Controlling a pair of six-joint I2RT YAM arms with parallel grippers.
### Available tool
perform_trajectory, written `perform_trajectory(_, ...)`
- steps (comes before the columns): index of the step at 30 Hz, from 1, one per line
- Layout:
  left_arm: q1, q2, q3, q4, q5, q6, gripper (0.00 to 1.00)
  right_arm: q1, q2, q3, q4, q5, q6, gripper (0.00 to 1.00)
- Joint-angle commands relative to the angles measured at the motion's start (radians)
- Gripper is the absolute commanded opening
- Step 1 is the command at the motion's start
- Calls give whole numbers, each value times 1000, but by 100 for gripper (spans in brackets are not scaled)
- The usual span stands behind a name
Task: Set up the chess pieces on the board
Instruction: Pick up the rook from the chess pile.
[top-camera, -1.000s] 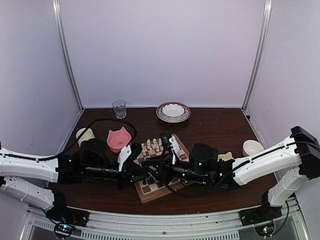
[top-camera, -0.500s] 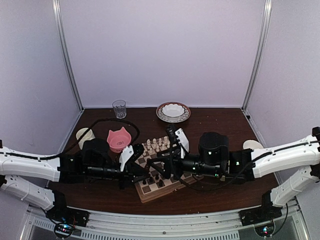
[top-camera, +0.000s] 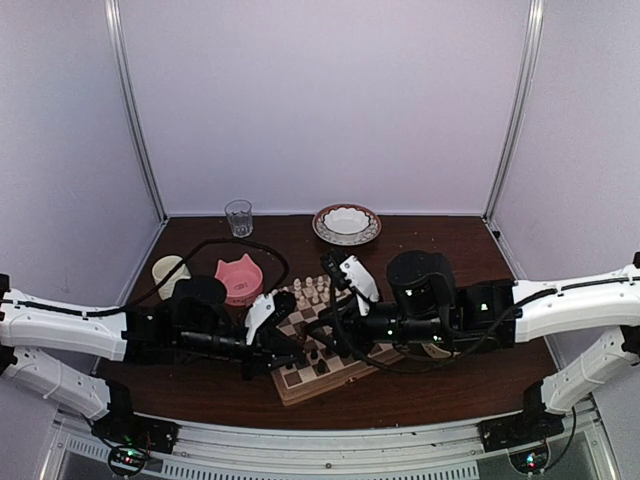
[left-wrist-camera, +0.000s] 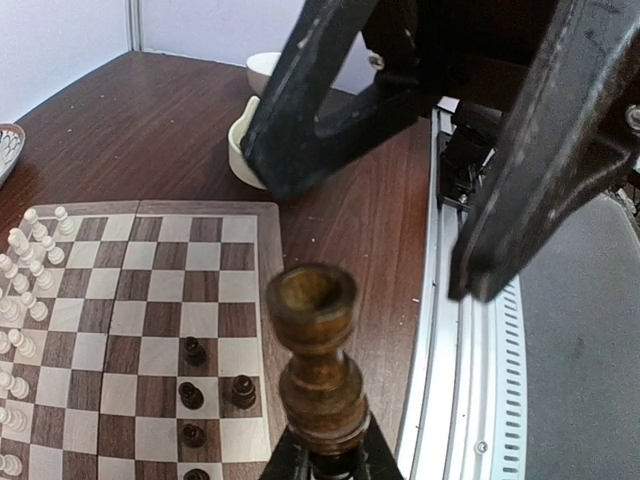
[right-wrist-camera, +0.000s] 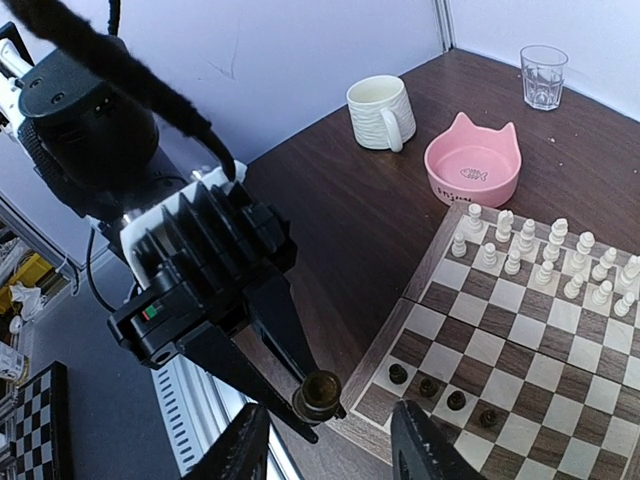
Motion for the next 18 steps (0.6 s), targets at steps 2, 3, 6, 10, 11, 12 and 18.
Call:
perform_trajectory(2, 3, 16, 41, 11, 44, 20, 1, 4, 46, 50, -33, -31, -20, 42)
perform_trajectory(3, 3, 17, 41, 11, 46, 19, 1, 3, 53, 55, -32, -36, -20, 41)
perform_trajectory(6, 3, 18, 43, 9, 55, 19, 1, 4, 71, 66, -28, -43, -22, 38)
perform_trajectory(10, 2, 22, 46, 5, 58, 18, 2, 4, 85, 72, -21, -51, -20, 31)
perform_trajectory(11, 3, 21, 47, 5, 60, 18, 2, 4, 86, 71, -18, -51, -20, 29)
perform_trajectory(12, 2, 21, 47, 4, 60, 18, 2, 3, 86, 71, -14, -51, -18, 27)
perform_trajectory(18, 3, 25, 51, -3, 56, 18, 1, 4, 71, 58, 6, -46, -16, 20)
